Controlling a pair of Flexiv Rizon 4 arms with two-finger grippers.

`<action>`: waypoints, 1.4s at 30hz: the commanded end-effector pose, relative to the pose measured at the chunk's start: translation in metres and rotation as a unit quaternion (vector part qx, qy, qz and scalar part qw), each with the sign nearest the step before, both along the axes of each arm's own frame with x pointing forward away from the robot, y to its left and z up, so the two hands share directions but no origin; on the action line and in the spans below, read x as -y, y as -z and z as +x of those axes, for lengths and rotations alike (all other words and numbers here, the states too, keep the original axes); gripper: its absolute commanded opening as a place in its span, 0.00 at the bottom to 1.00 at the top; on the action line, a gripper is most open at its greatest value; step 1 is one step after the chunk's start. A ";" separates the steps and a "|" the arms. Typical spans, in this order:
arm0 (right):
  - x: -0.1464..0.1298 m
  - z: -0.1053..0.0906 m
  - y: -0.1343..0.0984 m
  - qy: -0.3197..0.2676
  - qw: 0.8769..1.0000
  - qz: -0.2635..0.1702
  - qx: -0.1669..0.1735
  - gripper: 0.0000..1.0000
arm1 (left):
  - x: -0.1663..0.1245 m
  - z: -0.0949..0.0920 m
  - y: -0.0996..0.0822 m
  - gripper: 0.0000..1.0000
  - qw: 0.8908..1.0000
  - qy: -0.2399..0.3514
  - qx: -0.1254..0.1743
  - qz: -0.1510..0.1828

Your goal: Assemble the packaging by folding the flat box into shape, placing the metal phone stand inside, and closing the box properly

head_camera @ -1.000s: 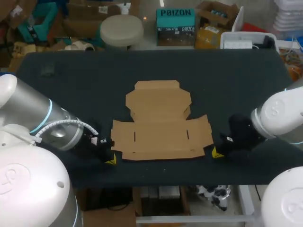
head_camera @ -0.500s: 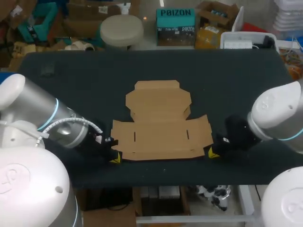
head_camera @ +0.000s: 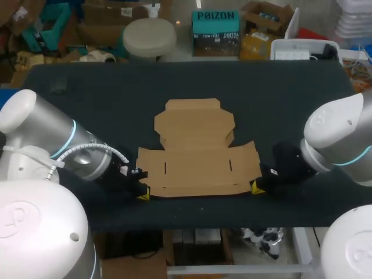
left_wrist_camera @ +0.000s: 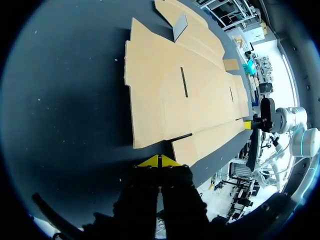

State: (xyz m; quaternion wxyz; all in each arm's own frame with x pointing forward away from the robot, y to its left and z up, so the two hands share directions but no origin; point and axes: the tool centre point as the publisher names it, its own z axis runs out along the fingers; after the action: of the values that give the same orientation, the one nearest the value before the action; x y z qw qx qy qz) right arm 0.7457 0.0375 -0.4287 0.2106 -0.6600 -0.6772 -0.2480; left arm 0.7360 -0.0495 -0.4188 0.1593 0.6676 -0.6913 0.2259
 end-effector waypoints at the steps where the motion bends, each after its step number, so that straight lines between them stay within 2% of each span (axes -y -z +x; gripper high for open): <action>1: -0.001 0.003 0.002 -0.002 1.000 0.013 -0.002 0.00 | 0.002 0.000 0.002 0.00 1.000 0.001 0.000 0.004; 28: -0.009 0.006 -0.003 -0.007 1.000 0.025 -0.004 0.00 | 0.012 -0.001 0.002 0.00 1.000 0.019 0.002 0.007; 42: -0.013 0.003 -0.007 -0.011 1.000 0.023 -0.001 0.00 | 0.017 -0.001 -0.008 0.00 1.000 0.024 0.012 0.016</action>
State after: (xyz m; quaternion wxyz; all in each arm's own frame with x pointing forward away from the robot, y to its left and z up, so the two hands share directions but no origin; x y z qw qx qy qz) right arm 0.7497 0.0517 -0.4240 0.2278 -0.6485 -0.6779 -0.2608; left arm 0.7347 -0.0637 -0.4129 0.1502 0.6487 -0.7117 0.2237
